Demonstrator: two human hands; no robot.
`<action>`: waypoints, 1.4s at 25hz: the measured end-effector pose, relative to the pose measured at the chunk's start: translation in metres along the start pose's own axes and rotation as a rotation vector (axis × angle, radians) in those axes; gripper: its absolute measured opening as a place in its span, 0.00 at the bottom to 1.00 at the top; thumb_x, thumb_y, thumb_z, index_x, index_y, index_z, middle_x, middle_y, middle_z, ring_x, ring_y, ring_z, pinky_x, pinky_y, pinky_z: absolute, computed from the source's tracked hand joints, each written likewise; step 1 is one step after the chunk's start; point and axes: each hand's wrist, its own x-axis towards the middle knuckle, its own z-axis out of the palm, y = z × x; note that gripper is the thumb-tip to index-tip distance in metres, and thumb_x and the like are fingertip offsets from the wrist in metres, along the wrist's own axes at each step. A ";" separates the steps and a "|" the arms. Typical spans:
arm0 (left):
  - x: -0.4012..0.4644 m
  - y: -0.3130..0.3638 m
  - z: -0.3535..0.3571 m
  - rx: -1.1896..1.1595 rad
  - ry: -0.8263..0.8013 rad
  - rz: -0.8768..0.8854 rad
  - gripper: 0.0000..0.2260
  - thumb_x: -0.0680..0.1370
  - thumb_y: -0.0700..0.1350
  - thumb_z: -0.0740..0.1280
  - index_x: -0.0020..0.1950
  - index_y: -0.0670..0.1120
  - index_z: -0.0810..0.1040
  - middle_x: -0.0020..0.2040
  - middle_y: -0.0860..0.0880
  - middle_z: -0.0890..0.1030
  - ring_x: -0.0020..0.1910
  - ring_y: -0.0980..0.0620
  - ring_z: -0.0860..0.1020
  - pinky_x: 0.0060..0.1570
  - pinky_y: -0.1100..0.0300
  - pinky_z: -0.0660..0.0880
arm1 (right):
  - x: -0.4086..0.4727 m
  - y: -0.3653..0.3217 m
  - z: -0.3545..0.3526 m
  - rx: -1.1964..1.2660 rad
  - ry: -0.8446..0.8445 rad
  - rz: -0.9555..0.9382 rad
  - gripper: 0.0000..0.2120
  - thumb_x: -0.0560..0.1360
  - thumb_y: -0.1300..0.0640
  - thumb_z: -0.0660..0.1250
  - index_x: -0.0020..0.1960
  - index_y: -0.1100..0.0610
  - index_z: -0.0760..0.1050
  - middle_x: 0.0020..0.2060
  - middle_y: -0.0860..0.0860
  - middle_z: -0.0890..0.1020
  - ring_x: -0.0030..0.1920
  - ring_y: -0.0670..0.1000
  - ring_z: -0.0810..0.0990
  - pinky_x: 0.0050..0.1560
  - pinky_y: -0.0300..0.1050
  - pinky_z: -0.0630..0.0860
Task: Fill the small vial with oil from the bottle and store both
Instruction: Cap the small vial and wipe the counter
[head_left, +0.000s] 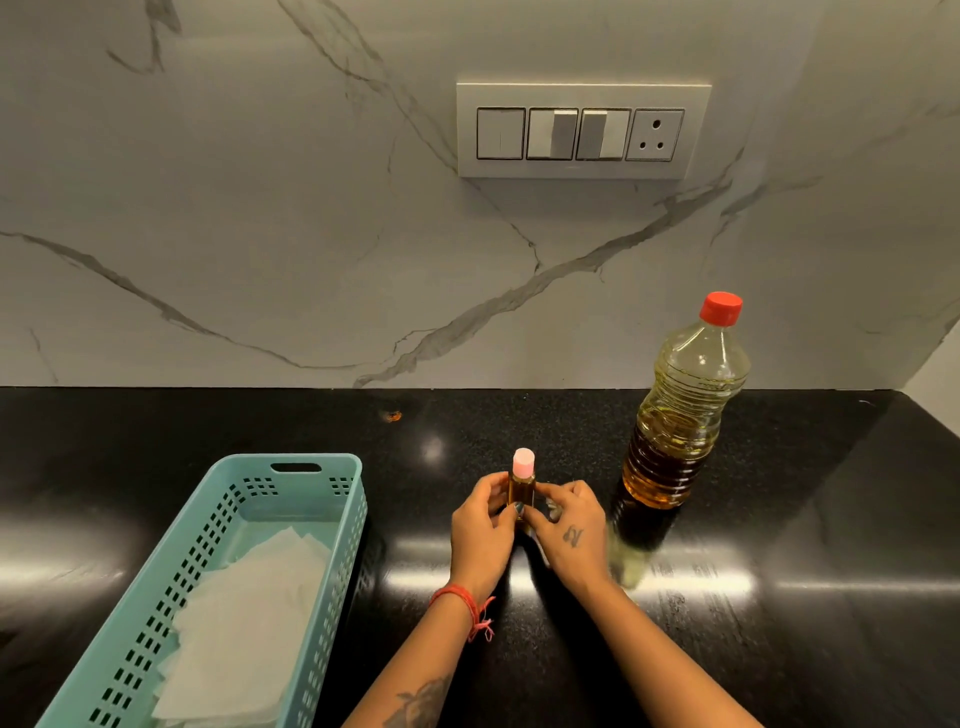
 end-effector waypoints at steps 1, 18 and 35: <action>0.005 0.001 0.001 -0.004 -0.009 -0.006 0.18 0.74 0.32 0.64 0.55 0.53 0.74 0.52 0.56 0.79 0.52 0.64 0.78 0.54 0.70 0.73 | 0.005 0.001 0.001 -0.006 0.000 0.005 0.14 0.70 0.53 0.72 0.55 0.52 0.80 0.40 0.49 0.72 0.40 0.45 0.71 0.36 0.28 0.63; -0.018 -0.005 -0.009 0.049 0.003 -0.040 0.18 0.76 0.34 0.63 0.63 0.48 0.72 0.61 0.51 0.75 0.60 0.56 0.74 0.47 0.75 0.73 | -0.011 0.011 -0.025 0.163 -0.077 0.163 0.18 0.73 0.52 0.68 0.63 0.51 0.74 0.48 0.51 0.74 0.46 0.46 0.75 0.48 0.37 0.71; -0.168 -0.022 -0.031 0.696 -0.025 0.321 0.18 0.78 0.45 0.61 0.68 0.52 0.68 0.69 0.56 0.68 0.73 0.57 0.58 0.73 0.61 0.47 | -0.119 0.033 -0.052 -0.324 0.061 -0.269 0.09 0.67 0.67 0.72 0.46 0.59 0.82 0.41 0.53 0.84 0.42 0.55 0.81 0.42 0.44 0.78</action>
